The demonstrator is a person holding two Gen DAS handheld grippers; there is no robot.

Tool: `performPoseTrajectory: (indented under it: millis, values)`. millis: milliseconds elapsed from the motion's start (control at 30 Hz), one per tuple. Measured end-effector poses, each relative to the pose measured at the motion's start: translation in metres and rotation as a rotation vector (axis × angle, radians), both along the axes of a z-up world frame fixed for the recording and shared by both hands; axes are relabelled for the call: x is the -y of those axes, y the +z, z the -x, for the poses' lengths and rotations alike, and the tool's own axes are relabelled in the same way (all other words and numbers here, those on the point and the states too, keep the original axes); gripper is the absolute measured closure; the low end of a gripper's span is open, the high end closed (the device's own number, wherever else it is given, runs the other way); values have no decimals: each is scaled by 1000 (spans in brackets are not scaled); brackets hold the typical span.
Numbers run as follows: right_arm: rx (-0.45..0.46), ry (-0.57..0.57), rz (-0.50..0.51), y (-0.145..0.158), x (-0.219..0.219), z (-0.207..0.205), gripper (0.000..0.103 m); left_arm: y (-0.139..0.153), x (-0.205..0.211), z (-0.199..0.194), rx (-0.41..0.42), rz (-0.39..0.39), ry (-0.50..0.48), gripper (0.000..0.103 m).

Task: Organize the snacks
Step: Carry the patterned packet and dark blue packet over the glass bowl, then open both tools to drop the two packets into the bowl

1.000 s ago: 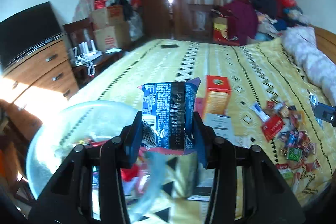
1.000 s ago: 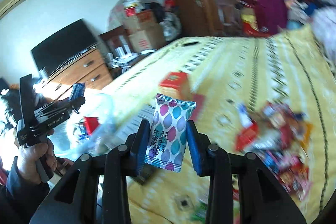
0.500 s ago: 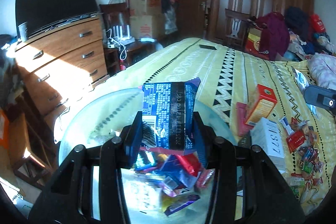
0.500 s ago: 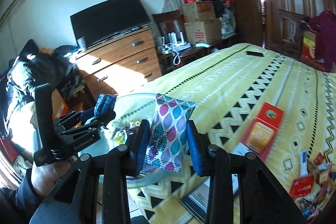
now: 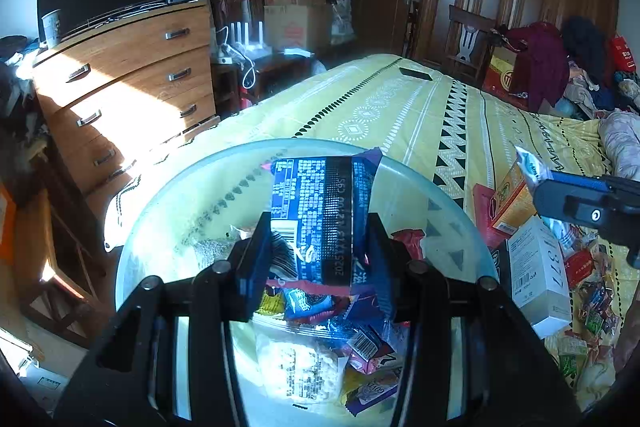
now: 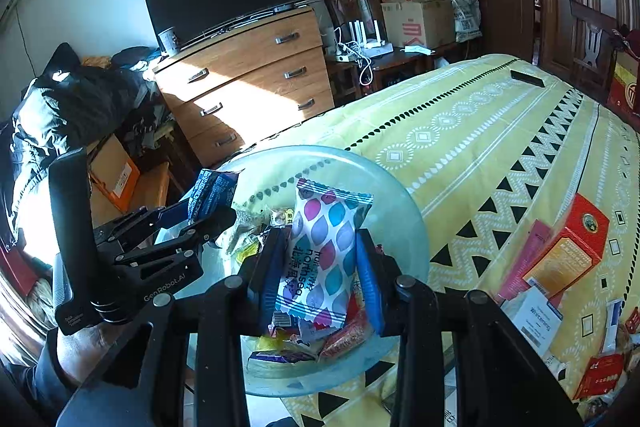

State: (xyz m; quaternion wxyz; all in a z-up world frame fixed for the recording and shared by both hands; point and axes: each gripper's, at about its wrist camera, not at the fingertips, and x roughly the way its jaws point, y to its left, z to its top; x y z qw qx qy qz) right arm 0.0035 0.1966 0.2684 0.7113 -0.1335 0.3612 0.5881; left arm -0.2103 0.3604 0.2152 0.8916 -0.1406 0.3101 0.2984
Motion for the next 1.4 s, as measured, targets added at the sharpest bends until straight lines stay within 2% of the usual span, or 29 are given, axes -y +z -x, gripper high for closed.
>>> performPoseTrajectory:
  millis: [1100, 1167, 1267, 1400]
  values:
    - [-16, 35, 23, -12, -19, 8, 63, -8, -16, 4, -24, 12, 10, 58]
    - [-24, 34, 23, -14, -19, 8, 55, -8, -16, 4, -30, 12, 13, 57]
    - [-26, 35, 24, -14, -20, 8, 55, -9, -18, 5, -37, 14, 18, 54]
    - [-22, 28, 18, -13, -18, 9, 50, -8, -16, 5, -45, 5, 33, 34]
